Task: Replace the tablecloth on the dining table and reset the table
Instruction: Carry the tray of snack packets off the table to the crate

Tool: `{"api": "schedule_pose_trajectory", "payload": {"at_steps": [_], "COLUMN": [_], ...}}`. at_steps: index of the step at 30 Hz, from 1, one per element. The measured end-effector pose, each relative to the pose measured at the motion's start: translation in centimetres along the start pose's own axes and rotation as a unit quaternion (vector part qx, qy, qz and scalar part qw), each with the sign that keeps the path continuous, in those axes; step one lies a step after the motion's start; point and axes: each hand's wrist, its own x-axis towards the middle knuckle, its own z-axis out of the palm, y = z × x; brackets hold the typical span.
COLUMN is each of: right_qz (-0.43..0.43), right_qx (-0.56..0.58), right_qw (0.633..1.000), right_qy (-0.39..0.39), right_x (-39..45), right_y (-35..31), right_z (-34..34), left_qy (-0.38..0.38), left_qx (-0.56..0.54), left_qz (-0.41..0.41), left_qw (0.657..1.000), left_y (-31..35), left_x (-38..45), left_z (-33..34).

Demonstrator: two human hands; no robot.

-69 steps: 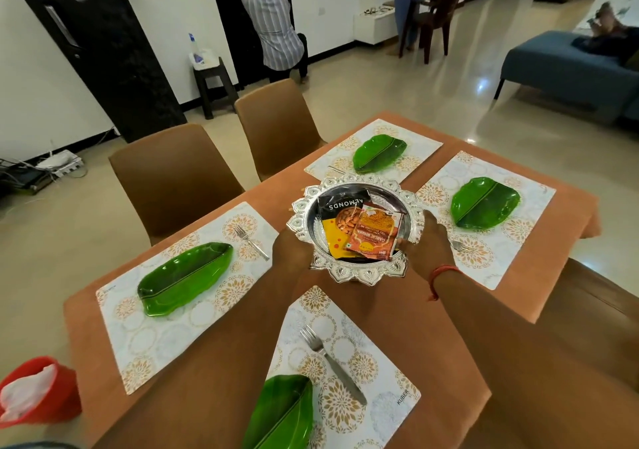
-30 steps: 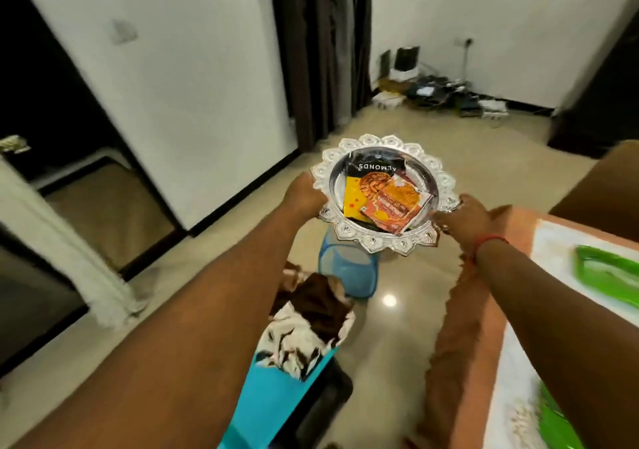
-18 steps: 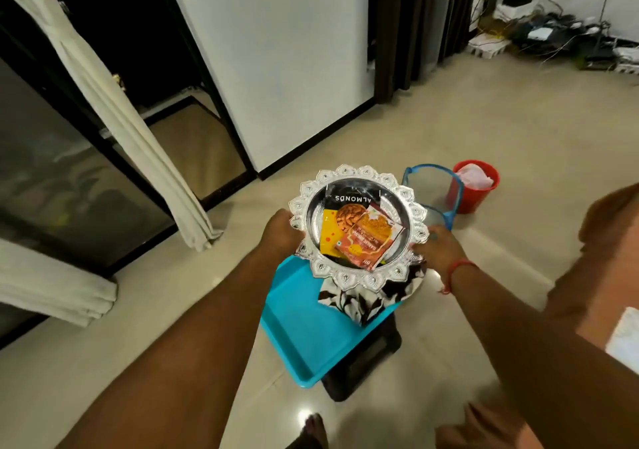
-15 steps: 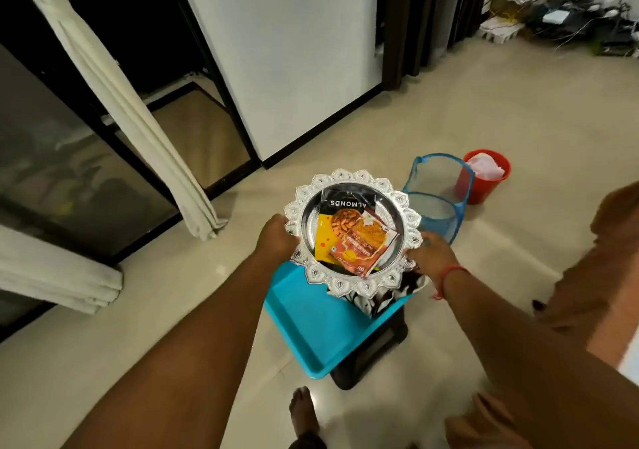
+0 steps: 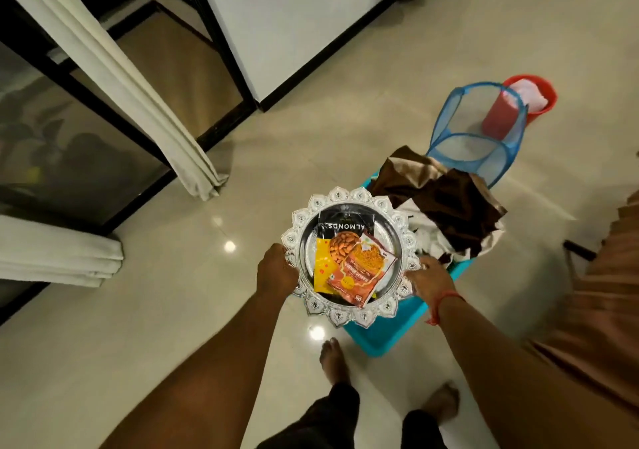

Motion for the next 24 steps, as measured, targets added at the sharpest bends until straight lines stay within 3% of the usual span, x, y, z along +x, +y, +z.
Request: {"api": "schedule_pose_trajectory", "payload": {"at_steps": [14,24], "right_qz": [0.037,0.048], "right_qx": [-0.014,-0.061], "right_qw": [0.998,0.996], "right_qy": [0.051,0.042], "right_x": [0.4,0.2], "right_y": [2.6,2.2], "right_z": [4.4,5.5], "left_qy": [-0.061,-0.097], "left_qx": [0.052,0.076], "left_qz": [-0.028,-0.075], "left_qw": [0.996,0.990], "left_y": [-3.8,-3.0], "left_x": [3.3,3.0], "left_z": [3.1,3.0]}}
